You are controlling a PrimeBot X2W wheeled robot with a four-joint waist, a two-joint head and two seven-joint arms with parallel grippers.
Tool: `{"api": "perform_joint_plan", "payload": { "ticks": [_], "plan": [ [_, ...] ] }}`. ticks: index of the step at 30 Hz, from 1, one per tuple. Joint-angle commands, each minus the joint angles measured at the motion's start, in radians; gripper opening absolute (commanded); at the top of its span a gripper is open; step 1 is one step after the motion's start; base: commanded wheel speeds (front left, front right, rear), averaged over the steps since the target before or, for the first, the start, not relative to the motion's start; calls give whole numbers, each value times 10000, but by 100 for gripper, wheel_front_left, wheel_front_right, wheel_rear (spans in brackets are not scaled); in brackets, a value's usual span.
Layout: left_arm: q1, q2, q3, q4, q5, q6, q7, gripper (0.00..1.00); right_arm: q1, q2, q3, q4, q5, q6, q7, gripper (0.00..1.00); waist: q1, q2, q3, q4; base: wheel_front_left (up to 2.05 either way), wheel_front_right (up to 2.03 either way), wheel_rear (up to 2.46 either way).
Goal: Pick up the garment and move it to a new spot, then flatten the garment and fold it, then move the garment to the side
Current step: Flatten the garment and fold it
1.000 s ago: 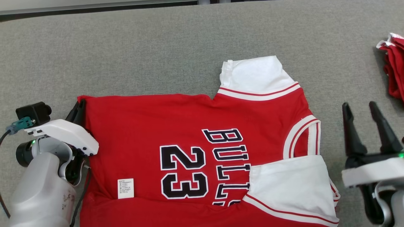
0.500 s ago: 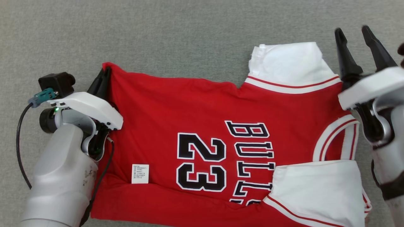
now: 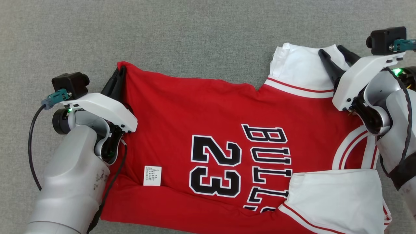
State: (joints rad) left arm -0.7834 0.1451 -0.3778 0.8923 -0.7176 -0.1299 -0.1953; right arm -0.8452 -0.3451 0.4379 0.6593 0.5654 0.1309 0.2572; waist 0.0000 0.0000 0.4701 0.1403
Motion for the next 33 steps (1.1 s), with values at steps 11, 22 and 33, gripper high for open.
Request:
{"api": "perform_joint_plan", "payload": {
  "ticks": [11, 22, 33],
  "plan": [
    [182, 590, -267, -549, -530, -11, -452, 0, -114, -638, 385, -796, 604, -4, -1610, 0, 0, 0, -277, -111, 0, 0, 0],
    [1110, 1082, -141, -1979, -1047, -11, -436, 0, 984, -999, 127, -1981, 949, -4, -2559, 0, 0, 0, -586, -301, 0, 0, 0],
    [2712, 1944, 147, -4270, -1867, 164, 555, 0, 3330, -1252, -633, -4618, 1033, -4, -2734, 0, 0, 0, -697, -615, 0, 0, 0]
  ]
}}
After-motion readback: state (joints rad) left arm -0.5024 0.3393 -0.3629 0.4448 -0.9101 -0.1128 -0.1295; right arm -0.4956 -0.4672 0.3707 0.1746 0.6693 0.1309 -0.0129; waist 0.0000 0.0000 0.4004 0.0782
